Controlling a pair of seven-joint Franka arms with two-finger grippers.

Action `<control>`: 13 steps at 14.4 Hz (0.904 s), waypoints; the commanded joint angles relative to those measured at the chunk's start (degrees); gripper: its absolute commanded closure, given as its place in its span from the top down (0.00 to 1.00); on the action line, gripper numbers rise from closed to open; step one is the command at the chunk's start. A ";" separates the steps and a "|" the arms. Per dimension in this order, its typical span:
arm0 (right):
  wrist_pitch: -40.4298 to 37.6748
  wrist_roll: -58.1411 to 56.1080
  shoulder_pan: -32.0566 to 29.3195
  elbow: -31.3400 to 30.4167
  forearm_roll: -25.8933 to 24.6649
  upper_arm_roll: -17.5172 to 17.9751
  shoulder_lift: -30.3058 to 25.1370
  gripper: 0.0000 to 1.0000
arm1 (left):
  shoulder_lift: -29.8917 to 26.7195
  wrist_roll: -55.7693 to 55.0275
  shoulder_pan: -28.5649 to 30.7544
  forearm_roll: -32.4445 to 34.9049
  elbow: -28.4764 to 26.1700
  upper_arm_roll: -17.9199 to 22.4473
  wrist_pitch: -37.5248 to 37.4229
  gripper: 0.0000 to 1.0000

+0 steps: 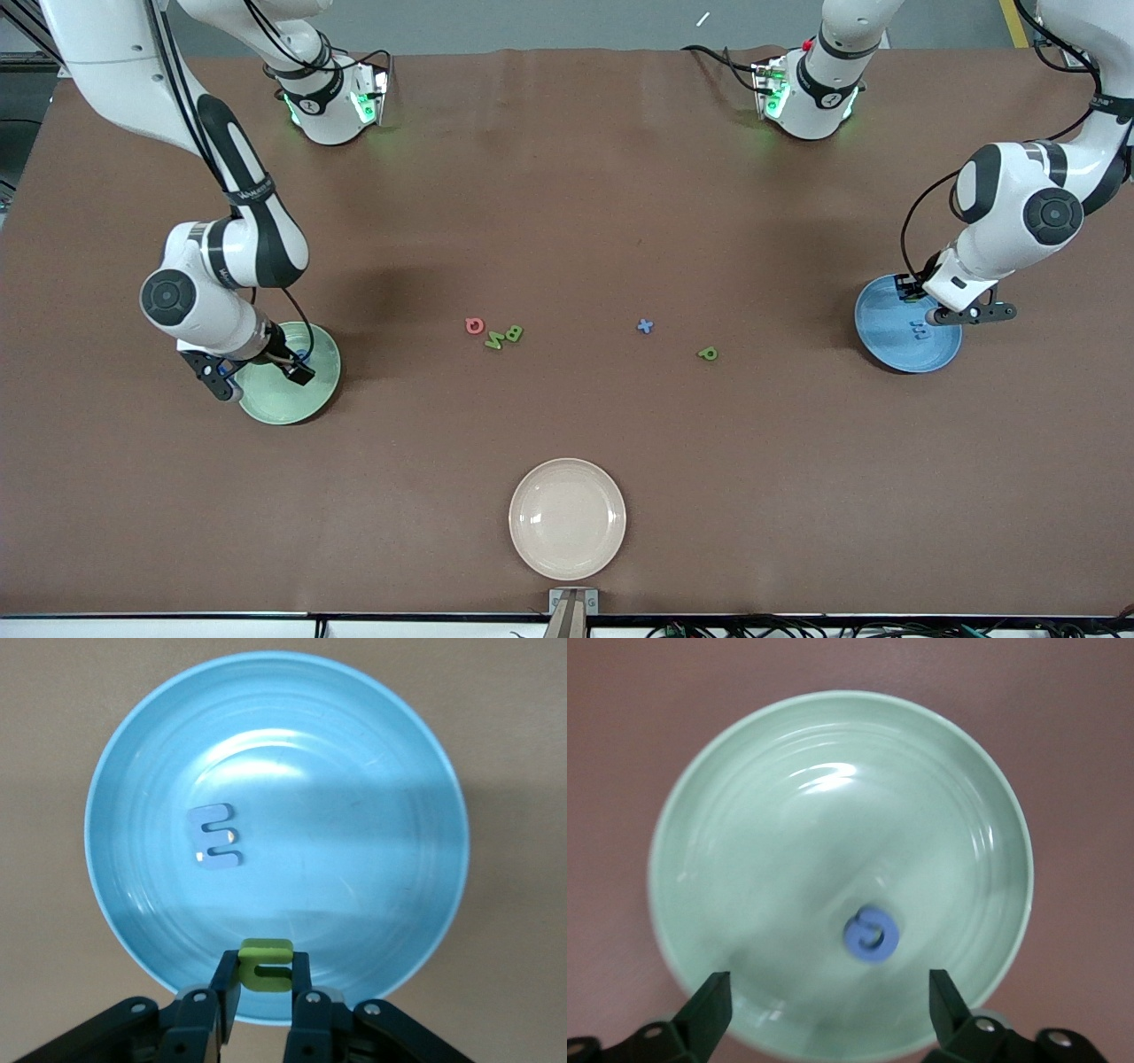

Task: Sort upper and lower case letters into plates
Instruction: 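Grasp the red Q with the right gripper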

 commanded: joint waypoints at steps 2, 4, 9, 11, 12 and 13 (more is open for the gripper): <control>-2.70 13.60 6.70 2.61 6.18 1.64 -2.47 1.00 | 5.06 0.27 3.34 7.24 1.14 -0.48 1.77 0.15; 0.98 25.72 11.19 2.26 6.19 1.64 -2.12 1.00 | 6.82 0.19 3.87 8.83 1.93 -0.48 2.92 0.15; 6.80 46.42 19.99 2.08 5.92 1.55 1.21 1.00 | 8.23 0.10 4.22 10.42 2.72 -0.31 3.18 0.15; 6.89 48.45 22.71 2.08 5.92 1.55 4.02 1.00 | 8.32 0.10 4.31 10.77 2.81 -0.31 3.18 0.21; 6.89 50.46 23.60 2.08 5.84 1.47 5.16 1.00 | 8.76 0.10 4.31 10.77 2.81 -0.31 3.18 0.33; 6.89 51.26 24.04 2.08 5.66 1.46 5.79 1.00 | 9.28 0.10 4.31 10.77 2.99 -0.31 3.18 0.52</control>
